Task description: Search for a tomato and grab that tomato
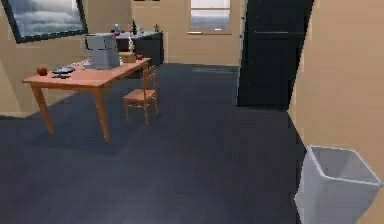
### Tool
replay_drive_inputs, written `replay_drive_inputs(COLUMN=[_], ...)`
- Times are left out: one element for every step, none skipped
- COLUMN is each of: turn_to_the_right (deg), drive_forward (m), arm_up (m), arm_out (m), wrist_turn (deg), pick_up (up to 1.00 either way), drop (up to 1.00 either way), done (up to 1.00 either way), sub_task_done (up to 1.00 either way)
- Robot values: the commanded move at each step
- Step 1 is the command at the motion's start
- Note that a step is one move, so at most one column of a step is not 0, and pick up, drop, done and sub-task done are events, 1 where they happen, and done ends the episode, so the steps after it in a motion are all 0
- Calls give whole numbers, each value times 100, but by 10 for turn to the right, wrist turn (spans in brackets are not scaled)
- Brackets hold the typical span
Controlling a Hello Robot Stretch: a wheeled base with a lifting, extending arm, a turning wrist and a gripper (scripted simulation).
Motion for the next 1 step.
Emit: replay_drive_inputs(turn_to_the_right=[0], drive_forward=[100], arm_up=[0], arm_out=[0], wrist_turn=[0], pick_up=[0], drop=[0], done=[0], sub_task_done=[0])
